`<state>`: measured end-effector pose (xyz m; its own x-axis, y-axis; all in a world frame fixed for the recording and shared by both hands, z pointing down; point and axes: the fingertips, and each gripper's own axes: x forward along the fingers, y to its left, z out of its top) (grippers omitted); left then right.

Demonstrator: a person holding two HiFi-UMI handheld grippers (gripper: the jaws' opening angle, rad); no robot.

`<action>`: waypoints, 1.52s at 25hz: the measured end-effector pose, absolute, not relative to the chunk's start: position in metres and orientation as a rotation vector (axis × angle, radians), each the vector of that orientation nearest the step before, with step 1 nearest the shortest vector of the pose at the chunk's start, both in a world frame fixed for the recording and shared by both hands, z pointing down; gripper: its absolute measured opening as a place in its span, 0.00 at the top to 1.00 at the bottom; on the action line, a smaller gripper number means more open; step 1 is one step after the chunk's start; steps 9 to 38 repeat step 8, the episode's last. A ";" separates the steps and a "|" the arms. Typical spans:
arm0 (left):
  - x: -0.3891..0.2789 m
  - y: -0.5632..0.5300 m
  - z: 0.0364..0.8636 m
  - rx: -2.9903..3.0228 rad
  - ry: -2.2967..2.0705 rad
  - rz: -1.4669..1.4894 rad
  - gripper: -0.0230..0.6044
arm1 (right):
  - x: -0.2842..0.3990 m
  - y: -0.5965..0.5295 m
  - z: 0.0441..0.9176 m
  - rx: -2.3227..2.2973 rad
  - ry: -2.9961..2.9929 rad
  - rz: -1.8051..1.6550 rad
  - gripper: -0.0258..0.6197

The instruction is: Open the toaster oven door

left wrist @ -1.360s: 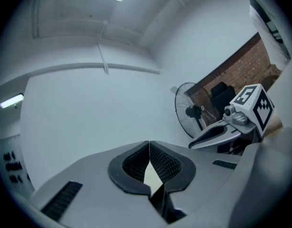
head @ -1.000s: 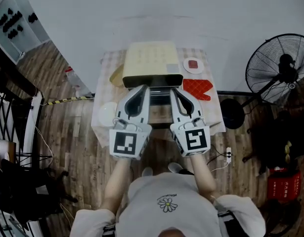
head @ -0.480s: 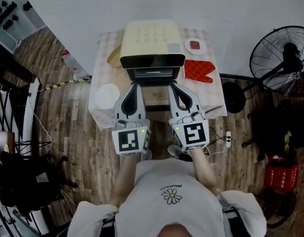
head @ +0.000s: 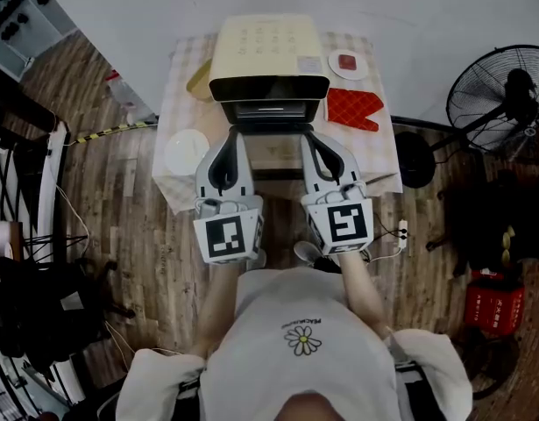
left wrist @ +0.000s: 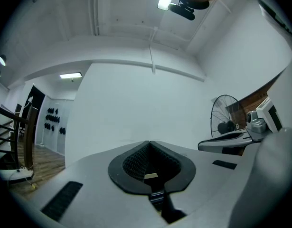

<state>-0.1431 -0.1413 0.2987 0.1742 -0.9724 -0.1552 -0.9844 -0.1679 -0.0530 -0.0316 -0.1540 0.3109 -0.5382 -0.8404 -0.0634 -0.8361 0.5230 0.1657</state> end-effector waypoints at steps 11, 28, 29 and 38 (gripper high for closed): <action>-0.148 -0.140 0.293 -2.285 1.926 0.127 0.94 | -0.030 -0.157 0.313 1.499 -2.709 -0.275 0.95; -0.148 -0.140 0.293 -2.285 1.926 0.127 0.94 | -0.030 -0.157 0.313 1.499 -2.709 -0.275 0.95; -0.148 -0.140 0.293 -2.285 1.926 0.127 0.94 | -0.030 -0.157 0.313 1.499 -2.709 -0.275 0.95; -0.148 -0.140 0.293 -2.285 1.926 0.127 0.94 | -0.030 -0.157 0.313 1.499 -2.709 -0.275 0.95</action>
